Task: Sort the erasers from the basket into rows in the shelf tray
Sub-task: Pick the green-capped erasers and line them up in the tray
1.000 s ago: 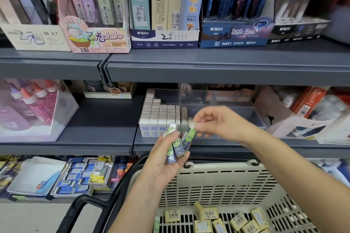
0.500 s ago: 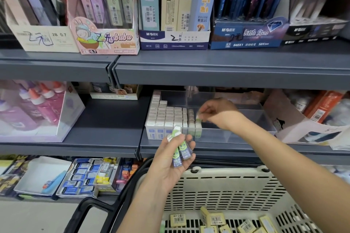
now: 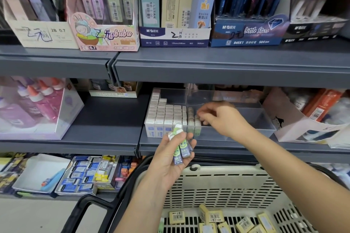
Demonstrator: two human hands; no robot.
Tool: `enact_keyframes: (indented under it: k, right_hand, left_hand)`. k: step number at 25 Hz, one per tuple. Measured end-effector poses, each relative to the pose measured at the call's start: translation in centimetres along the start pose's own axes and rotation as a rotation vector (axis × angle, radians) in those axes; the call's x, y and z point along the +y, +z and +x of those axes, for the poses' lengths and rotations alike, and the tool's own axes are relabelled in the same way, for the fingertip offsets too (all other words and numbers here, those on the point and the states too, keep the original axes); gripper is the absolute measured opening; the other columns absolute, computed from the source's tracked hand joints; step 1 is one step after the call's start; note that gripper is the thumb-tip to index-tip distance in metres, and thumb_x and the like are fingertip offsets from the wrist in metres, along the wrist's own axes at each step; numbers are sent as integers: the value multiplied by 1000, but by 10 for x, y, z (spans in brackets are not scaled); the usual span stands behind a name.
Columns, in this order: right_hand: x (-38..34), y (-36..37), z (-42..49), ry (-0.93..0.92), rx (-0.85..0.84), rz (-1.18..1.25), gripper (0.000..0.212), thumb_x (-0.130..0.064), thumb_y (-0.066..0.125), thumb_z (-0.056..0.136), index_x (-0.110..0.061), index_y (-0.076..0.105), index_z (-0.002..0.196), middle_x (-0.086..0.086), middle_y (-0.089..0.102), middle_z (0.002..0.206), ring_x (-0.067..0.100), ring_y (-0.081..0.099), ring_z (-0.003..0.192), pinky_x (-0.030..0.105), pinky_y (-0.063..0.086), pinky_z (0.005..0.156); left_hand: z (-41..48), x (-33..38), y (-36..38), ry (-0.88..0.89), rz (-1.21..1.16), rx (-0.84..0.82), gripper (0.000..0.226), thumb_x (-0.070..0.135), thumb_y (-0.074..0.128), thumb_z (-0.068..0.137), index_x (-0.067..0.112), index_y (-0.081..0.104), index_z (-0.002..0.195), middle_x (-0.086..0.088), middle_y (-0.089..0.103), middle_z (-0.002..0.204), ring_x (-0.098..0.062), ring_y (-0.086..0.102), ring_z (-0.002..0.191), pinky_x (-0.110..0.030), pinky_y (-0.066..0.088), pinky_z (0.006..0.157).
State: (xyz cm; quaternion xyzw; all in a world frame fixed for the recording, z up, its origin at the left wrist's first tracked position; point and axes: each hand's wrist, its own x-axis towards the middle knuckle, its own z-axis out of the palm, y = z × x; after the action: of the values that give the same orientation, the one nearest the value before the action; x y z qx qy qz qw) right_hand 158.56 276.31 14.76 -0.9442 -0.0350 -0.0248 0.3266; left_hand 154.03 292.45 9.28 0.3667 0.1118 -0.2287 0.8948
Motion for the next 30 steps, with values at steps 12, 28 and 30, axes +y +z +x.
enact_keyframes:
  k: [12, 28, 30]
  right_hand:
    - [-17, -19, -5, 184, 13, 662, 4, -11, 63, 86, -14, 65, 84, -5, 70, 63, 2, 65, 54, 12, 49, 47]
    - [15, 11, 37, 112, -104, -181, 16, -21, 49, 94, -23, 64, 100, 0, 68, 106, 19, 63, 94, 30, 49, 87]
    - [12, 5, 30, 95, -71, -239, 21, -26, 49, 94, -23, 62, 110, -2, 65, 113, 20, 61, 99, 31, 48, 88]
  left_hand:
    - [-3, -9, 5, -13, 146, -70, 44, 18, 75, 61, 17, 58, 101, -9, 73, 91, -21, 70, 78, -24, 49, 46]
    - [0, -5, 0, 4, 110, -21, 45, 19, 75, 60, 16, 58, 101, -8, 73, 91, -19, 71, 77, -24, 51, 50]
    - [0, -5, 0, 6, 110, -16, 45, 20, 75, 60, 16, 59, 101, -9, 73, 90, -20, 71, 78, -24, 51, 50]
